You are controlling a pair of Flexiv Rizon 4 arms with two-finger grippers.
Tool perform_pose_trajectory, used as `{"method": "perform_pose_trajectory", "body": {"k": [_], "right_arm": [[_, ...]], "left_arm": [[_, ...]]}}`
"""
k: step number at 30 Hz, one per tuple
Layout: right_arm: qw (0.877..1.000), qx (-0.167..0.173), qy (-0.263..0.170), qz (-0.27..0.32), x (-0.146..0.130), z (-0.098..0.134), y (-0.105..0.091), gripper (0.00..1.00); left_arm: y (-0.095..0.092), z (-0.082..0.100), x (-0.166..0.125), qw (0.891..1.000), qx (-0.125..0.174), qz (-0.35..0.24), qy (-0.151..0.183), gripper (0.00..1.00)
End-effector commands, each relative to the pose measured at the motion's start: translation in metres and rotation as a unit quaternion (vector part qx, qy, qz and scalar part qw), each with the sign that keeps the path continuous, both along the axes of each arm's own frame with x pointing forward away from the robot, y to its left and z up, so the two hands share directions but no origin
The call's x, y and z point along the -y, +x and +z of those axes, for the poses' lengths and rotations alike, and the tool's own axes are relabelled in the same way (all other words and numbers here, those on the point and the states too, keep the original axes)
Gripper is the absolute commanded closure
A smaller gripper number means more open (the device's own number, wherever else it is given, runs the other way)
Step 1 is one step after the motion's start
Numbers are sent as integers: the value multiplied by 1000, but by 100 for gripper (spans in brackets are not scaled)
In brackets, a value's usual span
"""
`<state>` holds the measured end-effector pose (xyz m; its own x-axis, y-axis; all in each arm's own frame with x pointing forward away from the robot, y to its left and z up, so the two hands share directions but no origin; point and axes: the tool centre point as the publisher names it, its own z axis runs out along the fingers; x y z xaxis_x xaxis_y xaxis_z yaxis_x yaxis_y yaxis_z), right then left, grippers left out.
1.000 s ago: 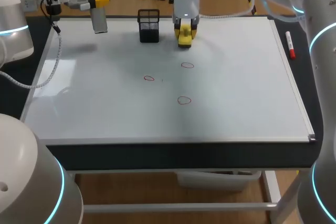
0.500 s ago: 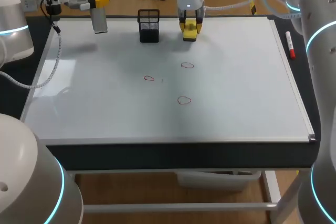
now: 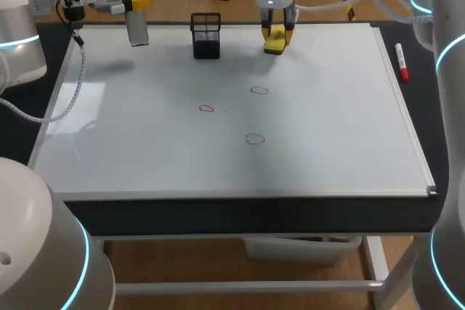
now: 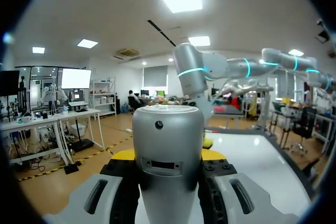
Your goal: Pick up the inspection probe, press it on each red-marked spot on the whiteboard one by one, put down the probe, pick up the eraser, and wipe off all the red marks.
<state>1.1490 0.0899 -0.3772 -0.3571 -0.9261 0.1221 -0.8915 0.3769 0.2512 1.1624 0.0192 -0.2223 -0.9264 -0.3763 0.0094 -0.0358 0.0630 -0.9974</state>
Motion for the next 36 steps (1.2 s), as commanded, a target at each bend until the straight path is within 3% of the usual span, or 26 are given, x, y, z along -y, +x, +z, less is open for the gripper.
{"method": "perform_pose_trajectory", "body": {"k": [1, 10, 20, 27, 36], "right_arm": [[997, 82, -16, -3, 21, 18, -33, 100], [994, 97, -36, -43, 49, 22, -62, 100], [984, 120, -95, -91, 80, 25, -92, 100], [975, 132, -123, -131, 100, 25, -105, 100], [969, 131, -119, -171, 123, 21, -114, 100]], "left_arm": [[-1, 1, 0, 1000, 1, 1, 0, 100], [-1, 1, 0, 1000, 1, 1, 0, 100], [-1, 1, 0, 1000, 1, 1, 0, 100], [-1, 1, 0, 1000, 1, 1, 0, 100], [-1, 1, 0, 1000, 1, 1, 0, 100]]}}
